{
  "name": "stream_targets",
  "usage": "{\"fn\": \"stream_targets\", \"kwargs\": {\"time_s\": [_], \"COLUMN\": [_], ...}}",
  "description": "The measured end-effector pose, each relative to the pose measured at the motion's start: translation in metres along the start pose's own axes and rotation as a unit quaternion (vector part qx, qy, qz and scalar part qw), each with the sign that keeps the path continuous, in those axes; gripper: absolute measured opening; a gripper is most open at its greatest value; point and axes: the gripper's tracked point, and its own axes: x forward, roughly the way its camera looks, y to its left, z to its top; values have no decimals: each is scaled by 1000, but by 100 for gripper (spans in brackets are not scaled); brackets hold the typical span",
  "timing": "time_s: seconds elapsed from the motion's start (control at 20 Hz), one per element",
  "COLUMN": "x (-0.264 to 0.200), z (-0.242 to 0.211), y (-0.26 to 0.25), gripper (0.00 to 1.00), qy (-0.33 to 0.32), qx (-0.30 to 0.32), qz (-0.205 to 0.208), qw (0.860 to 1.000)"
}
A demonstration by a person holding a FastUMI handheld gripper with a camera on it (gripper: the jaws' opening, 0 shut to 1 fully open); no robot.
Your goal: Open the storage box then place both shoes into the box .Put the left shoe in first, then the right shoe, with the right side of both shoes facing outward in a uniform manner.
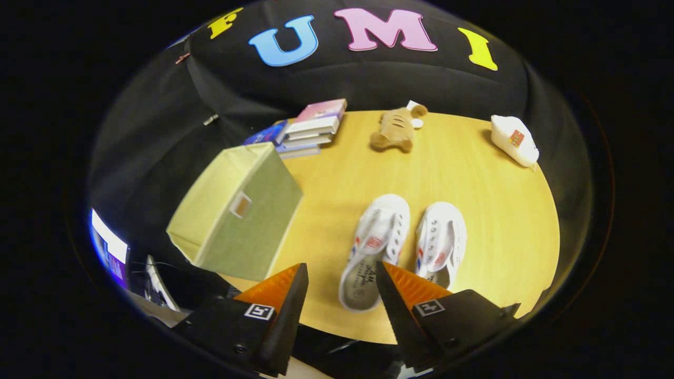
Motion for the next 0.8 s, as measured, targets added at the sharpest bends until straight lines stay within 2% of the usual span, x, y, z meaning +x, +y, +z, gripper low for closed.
{"fn": "stream_targets", "kwargs": {"time_s": [0.15,0.5,0.65,0.8], "x": [20,75,93,104], "z": [-13,-11,-7,-1], "y": [-23,-54,-62,-73], "gripper": [75,70,50,44], "qy": [8,14,6,-8], "qx": [-17,-42,-52,-51], "qz": [-42,-92,-112,-144], "qw": [999,995,992,988]}}
